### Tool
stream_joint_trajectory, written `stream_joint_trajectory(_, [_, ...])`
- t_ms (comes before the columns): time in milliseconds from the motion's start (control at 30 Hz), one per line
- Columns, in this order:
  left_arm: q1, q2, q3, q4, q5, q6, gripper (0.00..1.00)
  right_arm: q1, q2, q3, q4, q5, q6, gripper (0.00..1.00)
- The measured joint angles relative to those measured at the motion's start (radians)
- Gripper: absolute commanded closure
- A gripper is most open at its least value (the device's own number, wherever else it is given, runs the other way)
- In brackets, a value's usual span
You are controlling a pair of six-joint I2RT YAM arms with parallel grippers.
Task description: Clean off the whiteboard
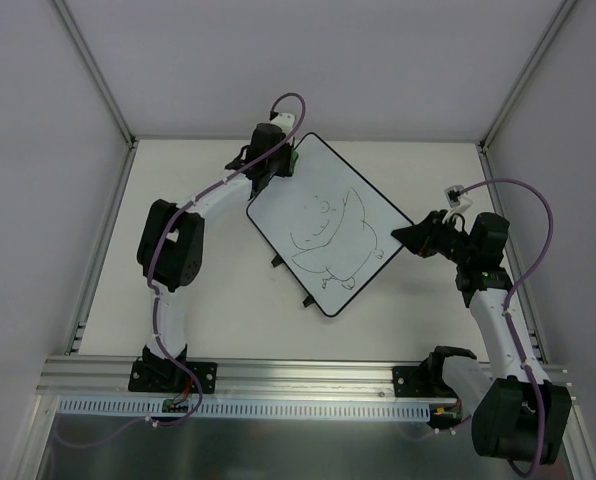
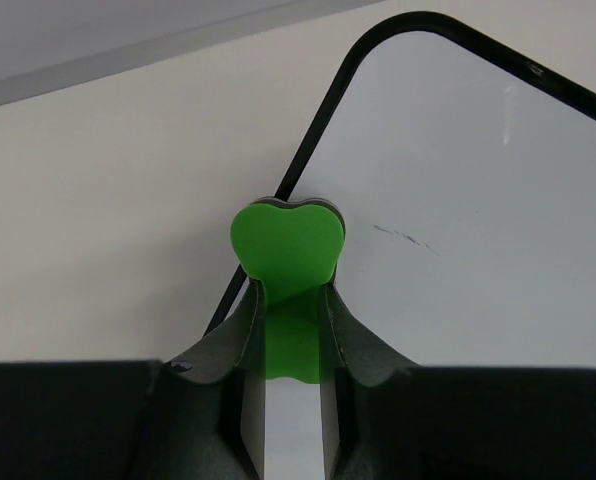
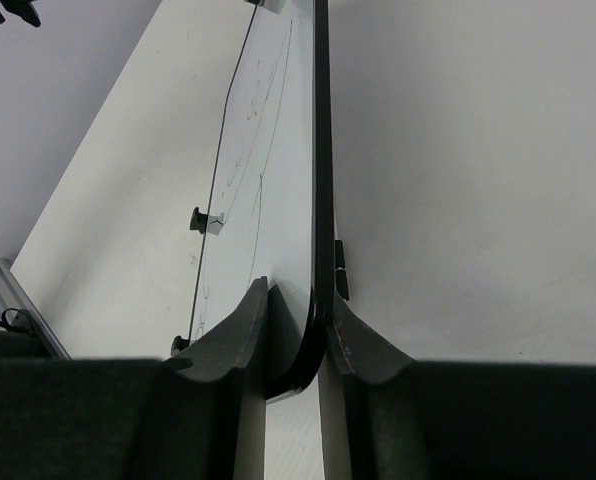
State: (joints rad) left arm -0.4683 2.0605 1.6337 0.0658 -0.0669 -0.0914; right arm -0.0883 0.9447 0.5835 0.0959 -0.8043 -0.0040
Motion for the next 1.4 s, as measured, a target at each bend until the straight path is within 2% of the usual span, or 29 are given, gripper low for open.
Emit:
stream_joint_trajectory(267, [0.008,0.014,0.04,-0.019,0.1,0.067,1.0,0.007,-0.002,0.001,-0.011,0.005,-0.019,1.0])
stream_joint_trajectory(500, [-0.054,-0.005,-0.001,0.016,0.115,0.132,1.0,0.007,-0.003,0.002,-0.029,0.013,-0.023,1.0])
stream_joint_trajectory(633, [-0.144,-0.083,-0.105,0.055,0.09,0.119,1.0,0.01,-0.003,0.002,-0.037,0.016,-0.024,1.0])
stream_joint_trajectory(900, [-0.394,-0.267,-0.338,0.179,0.035,0.013,1.0,0.011,-0.007,0.002,-0.048,0.021,-0.068,1.0])
stream_joint_trajectory(1033, [-0.462,-0.322,-0.433,0.222,-0.014,-0.057,1.0,0.013,-0.009,0.002,-0.048,0.022,-0.084,1.0])
stream_joint_trajectory(1200, [-0.419,-0.348,-0.505,0.264,-0.066,-0.152,1.0,0.023,-0.01,0.002,-0.041,0.032,-0.09,1.0])
stream_joint_trajectory(1400, [-0.233,-0.32,-0.53,0.294,-0.101,-0.237,1.0,0.037,-0.021,0.002,-0.034,0.039,-0.09,1.0])
